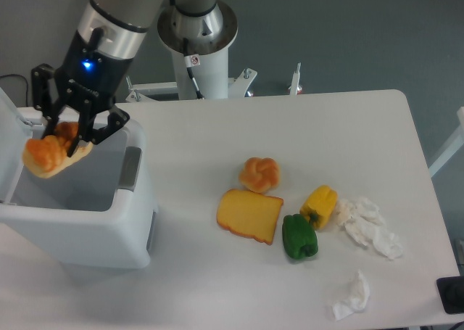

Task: Place the square bread in the trash can

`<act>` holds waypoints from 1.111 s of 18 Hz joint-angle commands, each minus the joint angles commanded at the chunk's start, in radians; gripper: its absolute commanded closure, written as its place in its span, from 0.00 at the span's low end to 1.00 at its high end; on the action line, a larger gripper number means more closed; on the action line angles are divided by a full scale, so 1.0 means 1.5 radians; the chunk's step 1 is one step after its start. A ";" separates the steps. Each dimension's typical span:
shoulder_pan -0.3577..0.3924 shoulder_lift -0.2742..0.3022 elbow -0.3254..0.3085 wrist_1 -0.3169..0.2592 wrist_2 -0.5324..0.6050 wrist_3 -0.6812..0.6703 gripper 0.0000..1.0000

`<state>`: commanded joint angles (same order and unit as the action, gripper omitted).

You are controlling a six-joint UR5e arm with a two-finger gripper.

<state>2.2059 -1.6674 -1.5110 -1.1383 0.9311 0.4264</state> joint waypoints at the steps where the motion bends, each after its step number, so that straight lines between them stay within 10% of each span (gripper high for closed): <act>1: 0.000 0.000 0.000 0.002 0.000 0.001 0.20; 20: 0.108 0.006 0.006 0.028 0.050 0.083 0.00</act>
<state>2.3684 -1.6582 -1.5018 -1.0968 1.0060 0.5505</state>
